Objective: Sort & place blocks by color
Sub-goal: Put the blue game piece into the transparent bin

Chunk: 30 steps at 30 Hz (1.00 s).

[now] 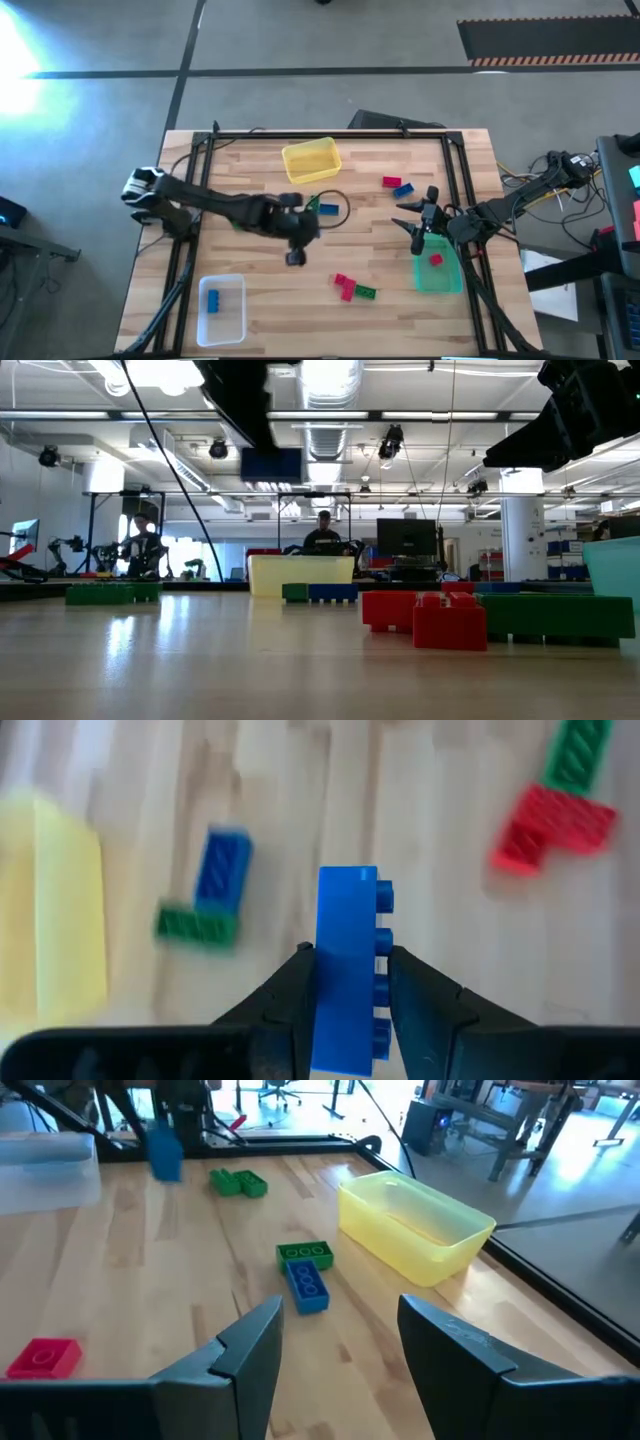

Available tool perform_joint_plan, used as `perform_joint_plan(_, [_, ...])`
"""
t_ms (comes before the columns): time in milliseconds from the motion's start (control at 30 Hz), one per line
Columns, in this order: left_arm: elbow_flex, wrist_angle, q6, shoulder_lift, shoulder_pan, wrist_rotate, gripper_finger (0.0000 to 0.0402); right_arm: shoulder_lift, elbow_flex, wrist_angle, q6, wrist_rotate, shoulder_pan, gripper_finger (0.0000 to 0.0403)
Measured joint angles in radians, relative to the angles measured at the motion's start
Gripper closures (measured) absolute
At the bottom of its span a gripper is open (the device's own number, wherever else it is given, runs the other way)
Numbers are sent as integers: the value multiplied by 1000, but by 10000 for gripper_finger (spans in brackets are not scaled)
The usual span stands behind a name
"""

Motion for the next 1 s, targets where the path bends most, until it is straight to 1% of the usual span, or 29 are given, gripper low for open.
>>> perform_joint_plan(100, [60,-183,-167,-12,-52,6,315,0,0,0,-13,0,0,213])
perform_joint_plan(167, [89,-296,-275,-19,-79,31,315,-1,0,2,-24,0,0,213])
perform_joint_plan(200, [100,-353,-332,-21,-88,61,315,-1,0,1,-33,0,0,213])
perform_joint_plan(267, [109,-457,-449,-22,-105,155,315,-1,0,2,-45,0,0,213])
perform_joint_plan(333, [106,-558,-554,-22,-122,273,315,-1,0,4,-56,0,0,213])
perform_joint_plan(400, [91,-639,-626,-22,-143,388,315,-1,0,7,-66,0,0,213])
perform_joint_plan(467, [67,-721,-663,-21,-164,489,315,-2,0,14,-84,0,0,213])
perform_joint_plan(533, [27,-723,-665,-21,-177,563,315,-2,0,30,-102,0,0,213])
perform_joint_plan(600, [-12,-710,-664,-19,-187,596,315,-2,0,51,-121,0,0,213])
perform_joint_plan(700, [-66,-716,-659,-7,-199,686,315,-4,0,62,-142,0,0,213])
perform_joint_plan(800, [-127,-697,-657,-5,-215,705,315,-9,0,61,-149,0,0,213])
perform_joint_plan(867, [-162,-638,-658,-6,-215,723,315,-14,3,58,-151,-1,0,213])
perform_joint_plan(1000, [-208,-531,-680,-5,-216,725,314,-13,15,54,-153,-1,0,213])
